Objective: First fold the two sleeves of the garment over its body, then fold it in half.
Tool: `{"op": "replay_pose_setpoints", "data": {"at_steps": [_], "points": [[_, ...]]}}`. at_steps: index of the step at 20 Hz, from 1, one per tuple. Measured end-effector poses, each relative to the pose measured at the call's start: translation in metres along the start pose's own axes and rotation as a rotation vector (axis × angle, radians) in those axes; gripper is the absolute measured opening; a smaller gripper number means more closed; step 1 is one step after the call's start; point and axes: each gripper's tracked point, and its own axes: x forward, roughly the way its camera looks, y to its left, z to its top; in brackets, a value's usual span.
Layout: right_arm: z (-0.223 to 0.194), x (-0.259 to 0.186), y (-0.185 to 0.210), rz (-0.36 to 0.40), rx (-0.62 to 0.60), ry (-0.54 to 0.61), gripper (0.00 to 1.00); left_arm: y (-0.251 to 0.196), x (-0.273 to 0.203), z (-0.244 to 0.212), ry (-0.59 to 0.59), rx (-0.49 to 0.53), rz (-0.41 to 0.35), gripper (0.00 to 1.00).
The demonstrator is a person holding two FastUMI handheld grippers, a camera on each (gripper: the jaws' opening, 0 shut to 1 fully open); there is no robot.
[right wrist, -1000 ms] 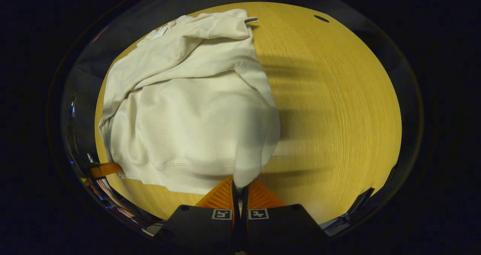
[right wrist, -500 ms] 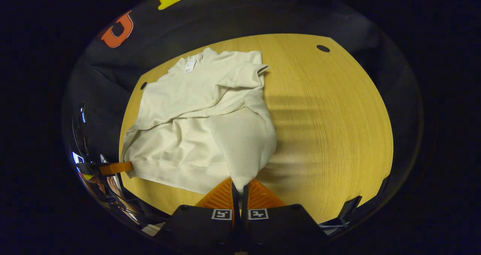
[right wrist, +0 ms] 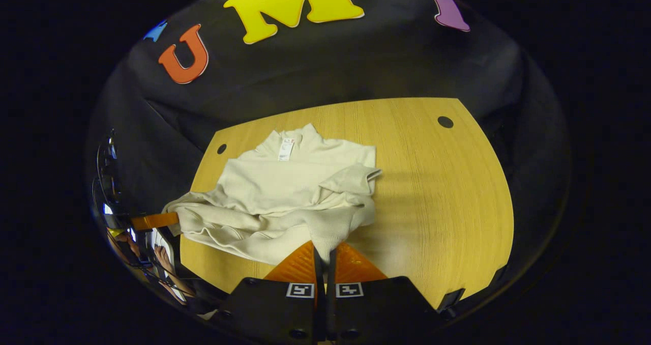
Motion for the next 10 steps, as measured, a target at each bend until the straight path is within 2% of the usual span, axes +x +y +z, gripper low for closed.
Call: {"op": "replay_pose_setpoints", "data": {"at_steps": [1,2,3,5,7,10], "points": [[0.017,-0.002,-0.002,0.003,0.003,-0.013,0.01,-0.001,0.001,0.037,-0.009,-0.003,-0.002,0.09],[0.034,-0.002,-0.001,0.005,0.011,-0.024,0.01,0.003,0.028,0.037,-0.017,-0.008,-0.004,0.1],[0.049,0.002,0.001,0.007,0.019,-0.03,0.0,0.004,0.034,0.076,-0.023,-0.01,-0.003,0.09],[0.073,0.02,0.007,0.0,0.033,-0.031,0.01,0.006,0.067,0.113,-0.026,-0.025,-0.008,0.09],[0.09,0.049,0.008,-0.01,0.046,-0.02,0.0,0.005,0.105,0.136,-0.027,-0.055,-0.011,0.1],[0.111,0.096,0.005,-0.026,0.084,0.005,0.0,0.017,0.173,0.137,-0.004,-0.09,0.002,0.1]]}}
